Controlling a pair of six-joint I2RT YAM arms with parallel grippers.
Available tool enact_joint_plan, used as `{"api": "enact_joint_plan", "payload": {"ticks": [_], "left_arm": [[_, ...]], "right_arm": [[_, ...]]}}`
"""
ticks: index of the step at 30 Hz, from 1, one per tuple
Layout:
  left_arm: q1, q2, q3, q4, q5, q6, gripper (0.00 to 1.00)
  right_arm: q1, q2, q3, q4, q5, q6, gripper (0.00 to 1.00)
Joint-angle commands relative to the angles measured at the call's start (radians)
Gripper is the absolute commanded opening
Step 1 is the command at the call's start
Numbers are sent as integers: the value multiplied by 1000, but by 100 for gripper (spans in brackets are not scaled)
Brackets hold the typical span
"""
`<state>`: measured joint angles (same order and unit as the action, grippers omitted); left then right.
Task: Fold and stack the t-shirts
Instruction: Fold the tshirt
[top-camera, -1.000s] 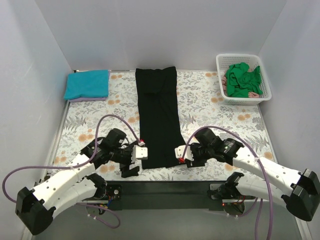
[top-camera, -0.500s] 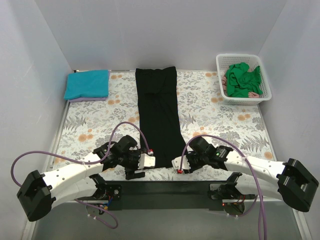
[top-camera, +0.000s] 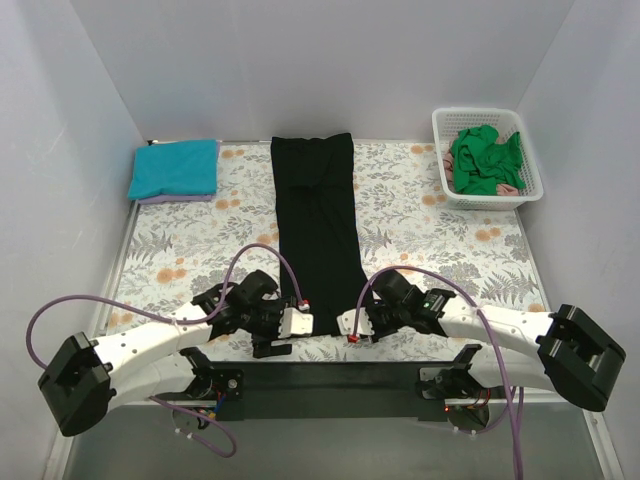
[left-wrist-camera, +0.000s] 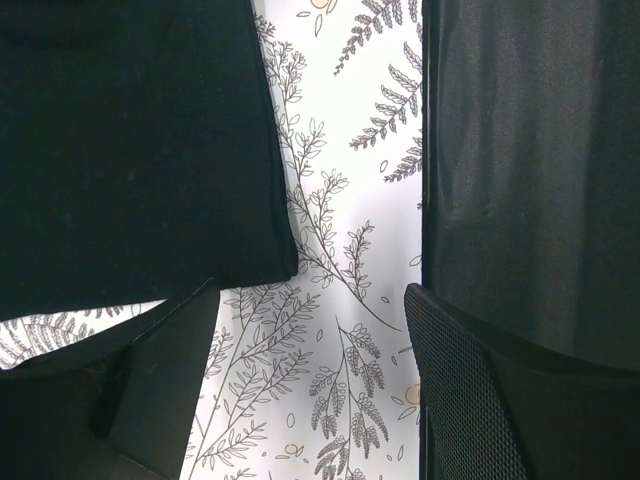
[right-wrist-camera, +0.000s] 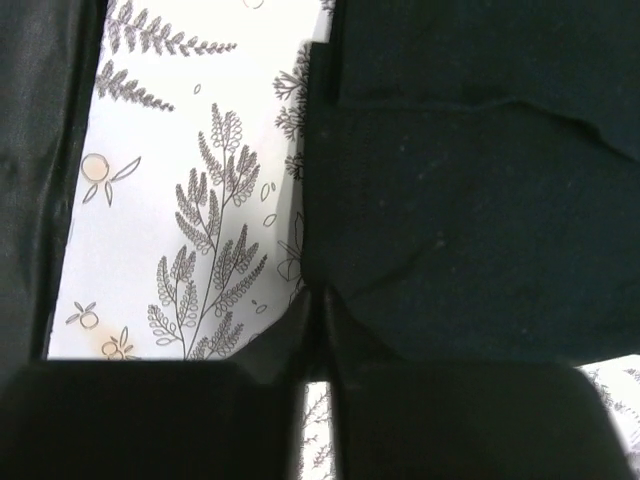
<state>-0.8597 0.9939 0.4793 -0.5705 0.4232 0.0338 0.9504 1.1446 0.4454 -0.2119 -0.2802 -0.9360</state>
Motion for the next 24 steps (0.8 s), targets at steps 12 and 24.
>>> {"api": "enact_joint_plan", "payload": {"ticks": [12,24], "left_arm": [[-45,71,-56,259,-93,-3,54],[-75,223,-54,276,-222,-8,22]], "right_arm": [[4,38,6,-142,-22,63,1],[-4,49,19,-193,-46,59,1]]}}
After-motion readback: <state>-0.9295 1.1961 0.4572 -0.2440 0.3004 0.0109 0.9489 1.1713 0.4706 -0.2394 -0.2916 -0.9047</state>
